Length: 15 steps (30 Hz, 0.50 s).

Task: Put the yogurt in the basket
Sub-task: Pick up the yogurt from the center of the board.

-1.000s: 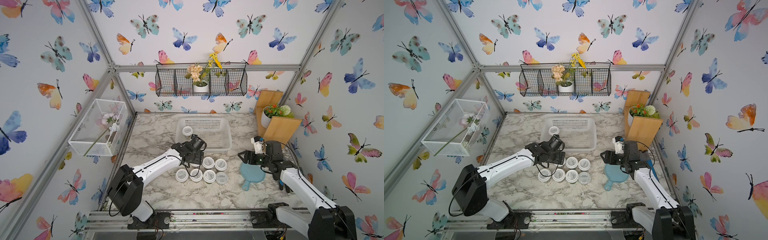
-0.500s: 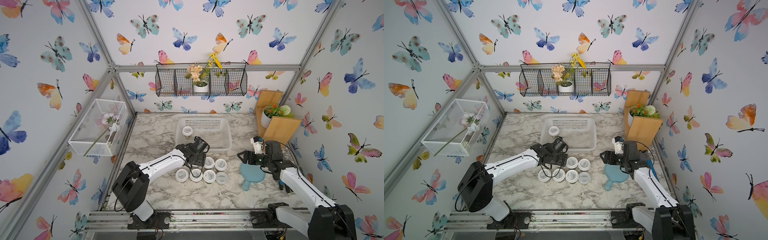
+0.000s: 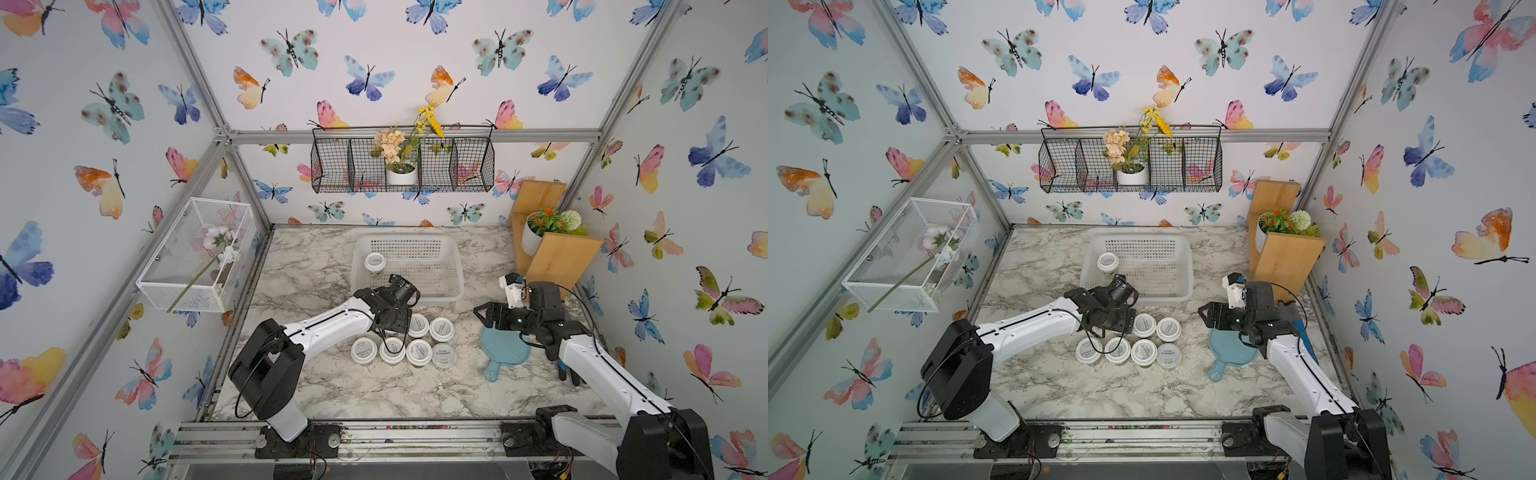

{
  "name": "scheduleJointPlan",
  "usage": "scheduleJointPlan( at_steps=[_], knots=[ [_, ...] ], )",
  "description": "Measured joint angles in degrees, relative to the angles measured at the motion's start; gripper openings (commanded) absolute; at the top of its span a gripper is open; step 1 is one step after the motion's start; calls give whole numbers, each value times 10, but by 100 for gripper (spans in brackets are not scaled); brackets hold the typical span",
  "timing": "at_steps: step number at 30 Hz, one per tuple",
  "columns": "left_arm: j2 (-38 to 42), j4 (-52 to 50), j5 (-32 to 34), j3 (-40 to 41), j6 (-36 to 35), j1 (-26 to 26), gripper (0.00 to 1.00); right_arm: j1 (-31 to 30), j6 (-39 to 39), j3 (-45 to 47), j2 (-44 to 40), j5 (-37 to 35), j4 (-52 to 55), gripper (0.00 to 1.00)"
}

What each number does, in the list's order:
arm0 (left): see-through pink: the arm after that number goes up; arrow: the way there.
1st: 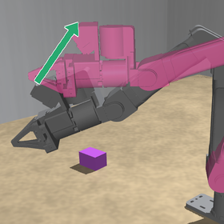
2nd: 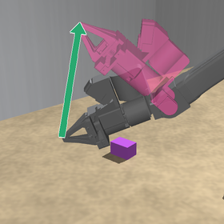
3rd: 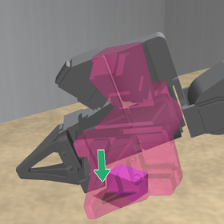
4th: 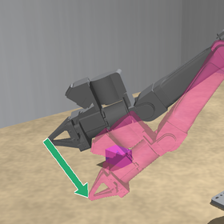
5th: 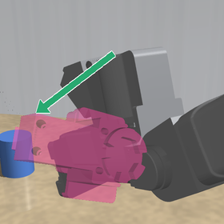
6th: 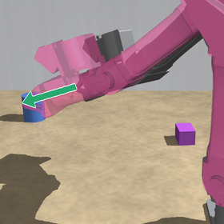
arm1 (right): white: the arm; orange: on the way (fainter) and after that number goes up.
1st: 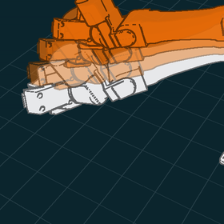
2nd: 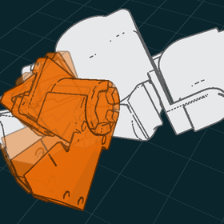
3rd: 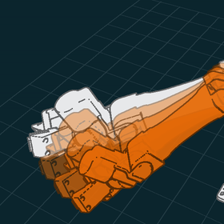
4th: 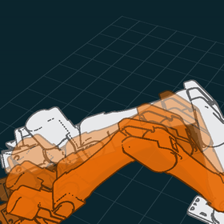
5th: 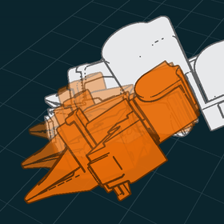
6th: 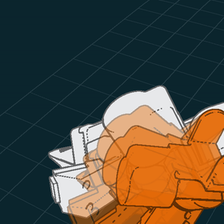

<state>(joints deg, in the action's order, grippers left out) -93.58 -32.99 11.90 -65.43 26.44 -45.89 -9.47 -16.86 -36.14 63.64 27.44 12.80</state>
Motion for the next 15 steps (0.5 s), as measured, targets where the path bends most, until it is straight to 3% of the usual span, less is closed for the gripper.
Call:
scheduleJointPlan(
  at_steps=[15],
  knots=[
    [-3,7,0,2,0,0,75,-6,0,0,3,0,0,76]
  ],
)
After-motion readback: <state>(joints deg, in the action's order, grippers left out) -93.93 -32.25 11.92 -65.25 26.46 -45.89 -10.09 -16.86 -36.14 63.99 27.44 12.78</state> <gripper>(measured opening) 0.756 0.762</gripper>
